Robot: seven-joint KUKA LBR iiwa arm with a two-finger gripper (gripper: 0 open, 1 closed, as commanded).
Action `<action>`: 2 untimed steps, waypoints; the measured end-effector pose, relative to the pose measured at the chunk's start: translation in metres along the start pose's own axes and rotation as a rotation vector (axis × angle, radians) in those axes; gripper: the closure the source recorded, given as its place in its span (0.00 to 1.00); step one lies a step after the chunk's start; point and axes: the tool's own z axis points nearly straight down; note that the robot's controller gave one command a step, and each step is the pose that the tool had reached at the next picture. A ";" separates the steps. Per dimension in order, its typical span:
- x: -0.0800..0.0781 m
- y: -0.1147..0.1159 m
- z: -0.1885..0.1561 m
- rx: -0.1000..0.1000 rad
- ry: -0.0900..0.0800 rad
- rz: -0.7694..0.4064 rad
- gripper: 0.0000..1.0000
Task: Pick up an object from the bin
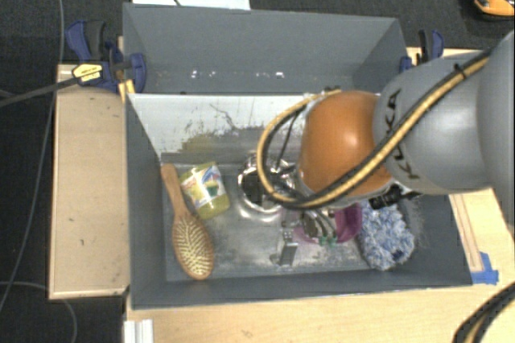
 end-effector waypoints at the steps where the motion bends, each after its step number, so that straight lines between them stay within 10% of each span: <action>1: -0.002 0.000 -0.003 -0.001 -0.007 0.006 0.00; 2: -0.068 -0.047 0.066 0.000 -0.008 -0.101 0.00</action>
Offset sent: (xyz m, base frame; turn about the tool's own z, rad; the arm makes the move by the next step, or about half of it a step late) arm 0.0676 -0.0456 -0.0660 -0.1041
